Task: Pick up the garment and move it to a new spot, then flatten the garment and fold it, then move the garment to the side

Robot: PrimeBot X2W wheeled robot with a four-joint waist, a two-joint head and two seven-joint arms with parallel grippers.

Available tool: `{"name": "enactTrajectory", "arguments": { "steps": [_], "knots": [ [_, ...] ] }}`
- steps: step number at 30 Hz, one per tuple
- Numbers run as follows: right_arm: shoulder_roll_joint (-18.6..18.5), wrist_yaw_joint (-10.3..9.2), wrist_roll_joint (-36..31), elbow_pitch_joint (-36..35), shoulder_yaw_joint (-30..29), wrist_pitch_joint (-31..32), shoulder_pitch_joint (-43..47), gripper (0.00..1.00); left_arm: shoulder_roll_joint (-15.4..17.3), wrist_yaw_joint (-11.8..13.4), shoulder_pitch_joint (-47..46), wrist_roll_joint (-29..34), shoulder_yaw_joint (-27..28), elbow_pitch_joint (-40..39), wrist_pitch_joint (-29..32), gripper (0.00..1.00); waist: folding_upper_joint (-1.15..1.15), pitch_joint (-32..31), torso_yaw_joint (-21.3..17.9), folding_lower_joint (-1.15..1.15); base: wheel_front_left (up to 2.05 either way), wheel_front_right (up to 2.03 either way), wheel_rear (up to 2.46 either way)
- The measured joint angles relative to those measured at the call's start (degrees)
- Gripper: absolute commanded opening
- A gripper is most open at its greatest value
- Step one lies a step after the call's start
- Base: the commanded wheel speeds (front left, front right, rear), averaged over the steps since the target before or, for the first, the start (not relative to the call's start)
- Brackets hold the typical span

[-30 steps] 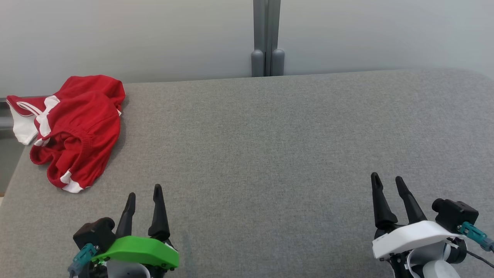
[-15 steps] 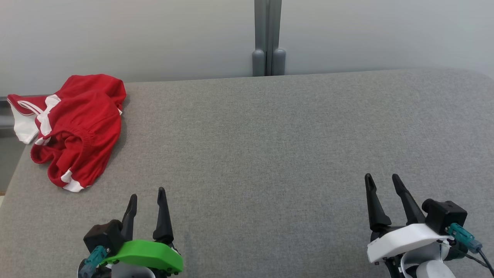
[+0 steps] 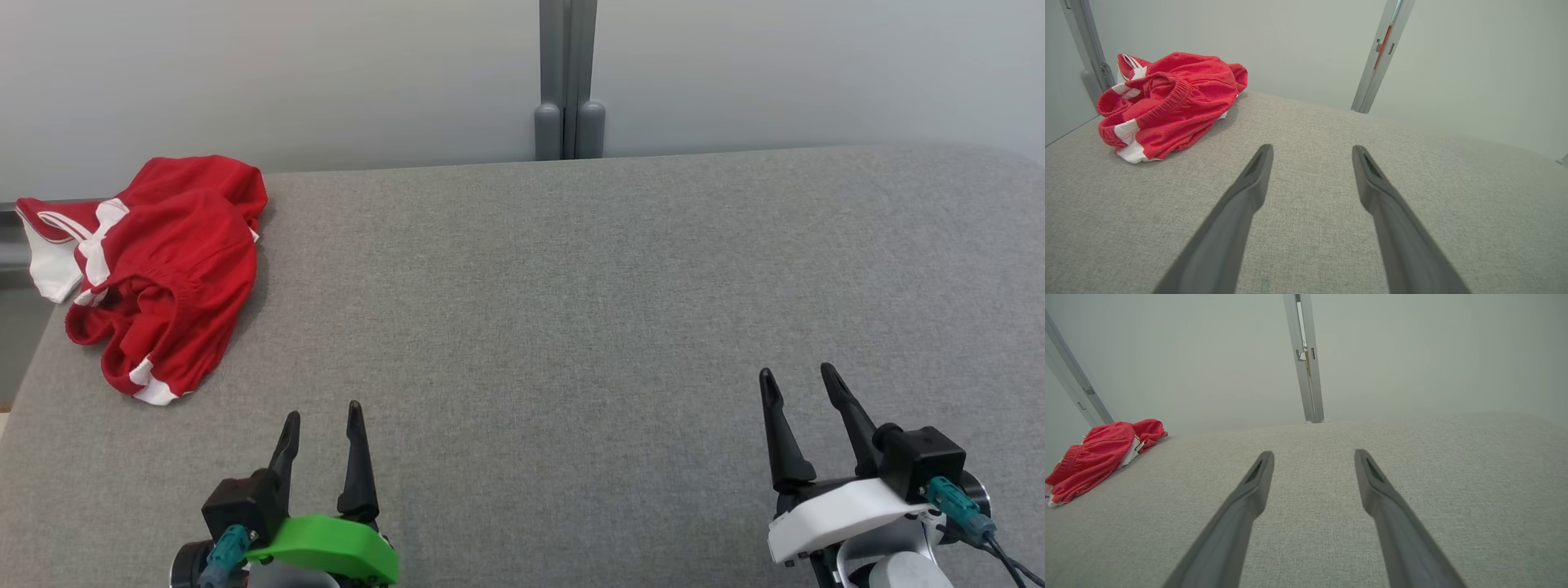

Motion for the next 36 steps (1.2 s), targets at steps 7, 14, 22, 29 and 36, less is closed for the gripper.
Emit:
{"name": "enactTrajectory", "arguments": {
  "steps": [7,14,22,29,36],
  "knots": [
    [-0.04,0.0,-3.03,-0.38,0.09,-0.79,0.58,1.0,0.01,0.52,0.01,2.31,-0.32,0.54,-0.77,1.0,0.0,-0.1,-0.03,0.0,0.0,0.0,0.0],
    [-0.08,0.0,-6.0,-0.56,0.53,-1.55,0.83,1.0,0.05,0.92,0.12,3.88,-0.56,1.66,-1.59,1.0,0.0,-0.47,-0.04,0.0,0.0,0.0,0.0],
    [-0.1,0.01,-9.1,-0.69,1.08,-2.27,1.12,1.0,0.07,1.35,0.71,6.37,-1.07,1.8,-2.27,1.0,0.0,-0.88,-0.06,0.0,0.0,0.0,0.0],
    [-0.11,0.01,-9.43,-0.75,1.19,-2.55,1.64,1.0,0.08,1.51,0.9,6.89,-1.16,1.92,-2.53,1.0,0.0,-1.15,-0.04,0.0,0.0,0.0,0.0],
    [-0.11,0.01,-8.89,-0.54,1.07,-2.55,1.72,1.0,0.08,1.51,1.0,6.89,-1.21,2.03,-2.53,1.0,0.0,-1.38,0.04,0.0,0.0,0.0,0.0]
  ]
}}
